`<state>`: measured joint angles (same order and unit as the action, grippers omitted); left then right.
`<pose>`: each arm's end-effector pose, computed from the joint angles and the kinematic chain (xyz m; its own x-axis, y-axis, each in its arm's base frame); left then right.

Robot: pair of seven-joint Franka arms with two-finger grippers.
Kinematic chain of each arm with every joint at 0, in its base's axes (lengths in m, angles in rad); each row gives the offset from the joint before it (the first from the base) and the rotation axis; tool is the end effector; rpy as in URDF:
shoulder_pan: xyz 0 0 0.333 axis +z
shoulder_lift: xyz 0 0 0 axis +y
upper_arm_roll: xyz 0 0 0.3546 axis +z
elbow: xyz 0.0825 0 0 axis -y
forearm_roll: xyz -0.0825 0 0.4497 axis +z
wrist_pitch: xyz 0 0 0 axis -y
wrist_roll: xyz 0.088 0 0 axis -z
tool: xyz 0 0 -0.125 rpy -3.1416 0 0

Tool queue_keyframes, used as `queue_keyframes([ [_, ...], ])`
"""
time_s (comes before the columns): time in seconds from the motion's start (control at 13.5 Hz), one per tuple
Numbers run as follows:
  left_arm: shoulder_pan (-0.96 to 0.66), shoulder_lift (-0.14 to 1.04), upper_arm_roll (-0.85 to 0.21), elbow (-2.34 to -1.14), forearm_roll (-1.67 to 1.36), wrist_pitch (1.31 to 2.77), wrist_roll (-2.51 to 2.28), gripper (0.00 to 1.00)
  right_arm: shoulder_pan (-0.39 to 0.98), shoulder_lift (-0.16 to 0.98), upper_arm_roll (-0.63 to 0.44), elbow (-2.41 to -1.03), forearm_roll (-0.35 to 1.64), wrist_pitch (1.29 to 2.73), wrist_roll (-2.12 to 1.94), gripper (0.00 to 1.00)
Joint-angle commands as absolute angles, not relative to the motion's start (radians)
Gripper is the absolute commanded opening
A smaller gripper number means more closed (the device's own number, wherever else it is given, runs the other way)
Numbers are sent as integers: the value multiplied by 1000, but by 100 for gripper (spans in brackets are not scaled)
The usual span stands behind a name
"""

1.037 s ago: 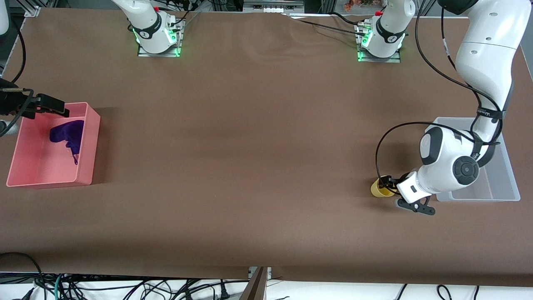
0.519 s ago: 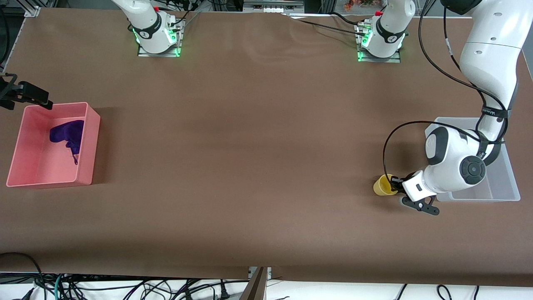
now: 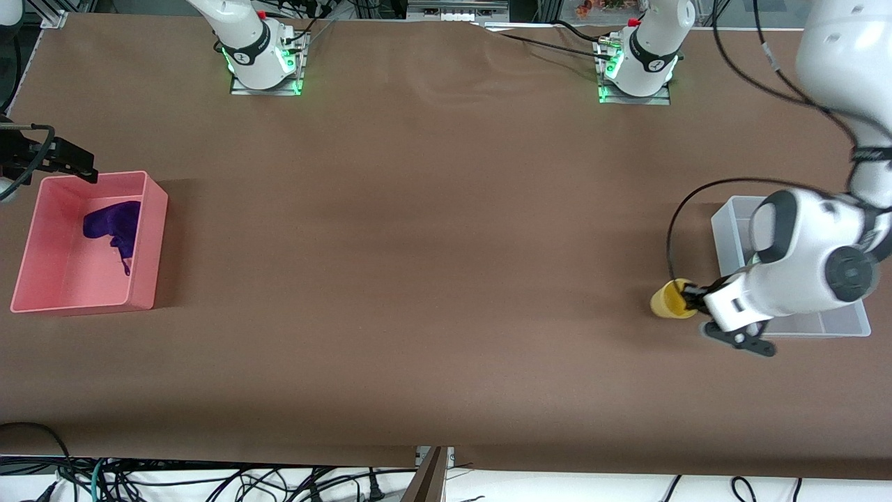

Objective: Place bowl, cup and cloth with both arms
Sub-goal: 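Lift the cup and lower it into the green bowl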

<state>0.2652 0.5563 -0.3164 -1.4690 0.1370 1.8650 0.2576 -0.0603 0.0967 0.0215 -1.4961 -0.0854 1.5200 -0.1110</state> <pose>0.7648 0.0105 0.3456 0.9403 -0.3197 -0.1167 -0.3130 -0.9470 0.0726 0.6455 -0.0368 0.6200 0.9944 0.0676 -0.0813 0.0737 -0.9945 0.0747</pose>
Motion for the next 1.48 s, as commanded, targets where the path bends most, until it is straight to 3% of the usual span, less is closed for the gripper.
queue_keyframes([
  [0.0, 374, 497, -310, -1476, 144, 1732, 446, 0, -61, 90, 25, -1502, -94, 1511, -97, 100],
  [0.3, 599, 497, -314, -1549, 216, 1761, 771, 0, -63, 106, 23, -1486, -97, 1506, -100, 100],
  [0.67, 696, 499, -313, -1773, 265, 2104, 793, 0, -63, 106, 23, -1483, -95, 1508, -100, 100],
  [1.33, 703, 538, -314, -1778, 264, 2255, 793, 0, -61, 106, 25, -1483, -95, 1512, -100, 100],
  [1.41, 703, 538, -314, -1779, 264, 2253, 795, 24, -61, 106, 23, -1483, -94, 1511, -100, 100],
])
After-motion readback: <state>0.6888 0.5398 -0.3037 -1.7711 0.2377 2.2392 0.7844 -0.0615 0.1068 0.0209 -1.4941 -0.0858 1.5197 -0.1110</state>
